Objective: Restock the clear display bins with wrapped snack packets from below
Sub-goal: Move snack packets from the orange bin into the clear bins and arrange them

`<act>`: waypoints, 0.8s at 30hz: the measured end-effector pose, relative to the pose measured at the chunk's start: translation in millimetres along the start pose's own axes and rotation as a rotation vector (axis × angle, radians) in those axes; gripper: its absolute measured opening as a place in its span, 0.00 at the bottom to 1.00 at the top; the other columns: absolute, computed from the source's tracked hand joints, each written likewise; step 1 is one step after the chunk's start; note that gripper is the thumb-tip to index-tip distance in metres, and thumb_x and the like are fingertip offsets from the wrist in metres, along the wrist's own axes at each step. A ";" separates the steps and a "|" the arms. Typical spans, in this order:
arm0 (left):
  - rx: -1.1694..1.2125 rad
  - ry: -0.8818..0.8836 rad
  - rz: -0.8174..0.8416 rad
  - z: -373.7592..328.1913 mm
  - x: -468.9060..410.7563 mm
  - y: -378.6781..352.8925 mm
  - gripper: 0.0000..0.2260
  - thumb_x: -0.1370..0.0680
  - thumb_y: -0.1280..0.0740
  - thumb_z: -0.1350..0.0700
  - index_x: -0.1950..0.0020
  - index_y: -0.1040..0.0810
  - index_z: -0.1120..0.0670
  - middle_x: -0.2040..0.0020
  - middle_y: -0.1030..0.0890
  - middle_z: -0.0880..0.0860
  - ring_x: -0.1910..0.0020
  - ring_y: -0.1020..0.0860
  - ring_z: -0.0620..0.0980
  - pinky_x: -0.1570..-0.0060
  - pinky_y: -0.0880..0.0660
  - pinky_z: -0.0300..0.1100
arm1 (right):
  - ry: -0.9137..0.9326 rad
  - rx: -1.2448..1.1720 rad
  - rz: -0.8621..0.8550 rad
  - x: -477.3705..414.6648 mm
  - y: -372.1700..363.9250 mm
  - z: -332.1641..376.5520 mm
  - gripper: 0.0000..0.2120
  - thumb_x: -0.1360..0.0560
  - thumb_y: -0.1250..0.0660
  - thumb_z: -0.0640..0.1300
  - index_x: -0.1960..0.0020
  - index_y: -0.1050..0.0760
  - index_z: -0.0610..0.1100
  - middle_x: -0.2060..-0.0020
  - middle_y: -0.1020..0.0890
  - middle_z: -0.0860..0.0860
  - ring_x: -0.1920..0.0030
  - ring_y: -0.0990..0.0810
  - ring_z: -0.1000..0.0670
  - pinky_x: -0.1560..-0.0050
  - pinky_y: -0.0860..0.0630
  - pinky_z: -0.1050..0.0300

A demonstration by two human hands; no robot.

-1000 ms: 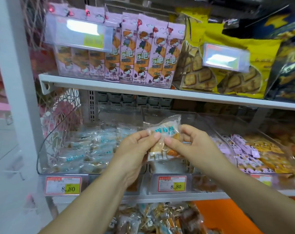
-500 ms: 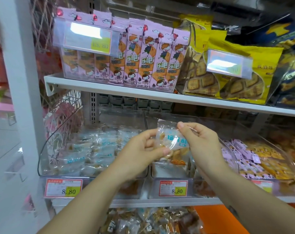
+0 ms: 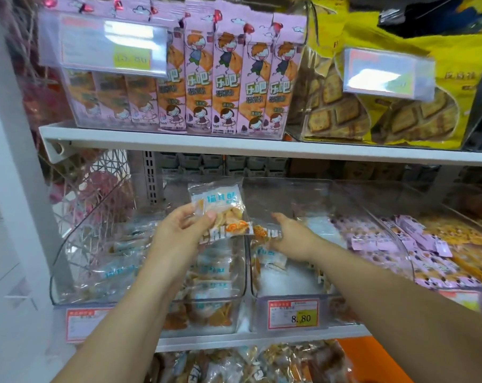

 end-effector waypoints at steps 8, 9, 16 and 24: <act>0.047 0.019 0.046 1.6 -7.2 -0.1 0.05 0.23 0.33 0.57 0.49 0.22 0.52 0.55 0.17 0.48 0.57 0.18 0.45 0.57 0.21 0.44 | 0.015 -0.102 -0.180 24.8 23.9 -7.3 0.16 0.31 0.25 0.47 0.46 0.23 0.42 0.53 0.20 0.50 0.55 0.23 0.53 0.63 0.33 0.60; 0.072 0.028 0.050 0.8 -6.5 -1.4 0.05 0.23 0.33 0.58 0.48 0.23 0.52 0.54 0.17 0.49 0.59 0.18 0.44 0.60 0.22 0.41 | 0.010 -0.168 -0.268 34.4 31.5 -9.3 0.15 0.30 0.26 0.47 0.47 0.24 0.44 0.54 0.21 0.51 0.55 0.24 0.53 0.63 0.33 0.60; 0.048 0.016 0.164 -5.8 9.7 -17.1 0.12 0.25 0.30 0.59 0.43 0.25 0.52 0.49 0.17 0.52 0.52 0.18 0.47 0.57 0.20 0.44 | -0.056 -1.177 -0.256 86.1 58.0 -7.7 0.15 0.27 0.30 0.39 0.42 0.26 0.38 0.51 0.17 0.42 0.54 0.16 0.45 0.53 0.18 0.51; 0.238 0.090 0.278 -8.1 52.4 -55.4 0.11 0.25 0.33 0.54 0.43 0.24 0.53 0.53 0.16 0.52 0.52 0.17 0.50 0.50 0.20 0.50 | -0.056 -1.257 -0.474 111.7 38.0 33.8 0.19 0.30 0.27 0.46 0.43 0.31 0.49 0.50 0.18 0.48 0.52 0.17 0.47 0.52 0.20 0.47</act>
Point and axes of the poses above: each hand's wrist, its own x-axis away from the middle knuckle, its own y-axis out of the back of the hand, z = x × y, the point moved 1 cm from there along -x, towards the middle knuckle
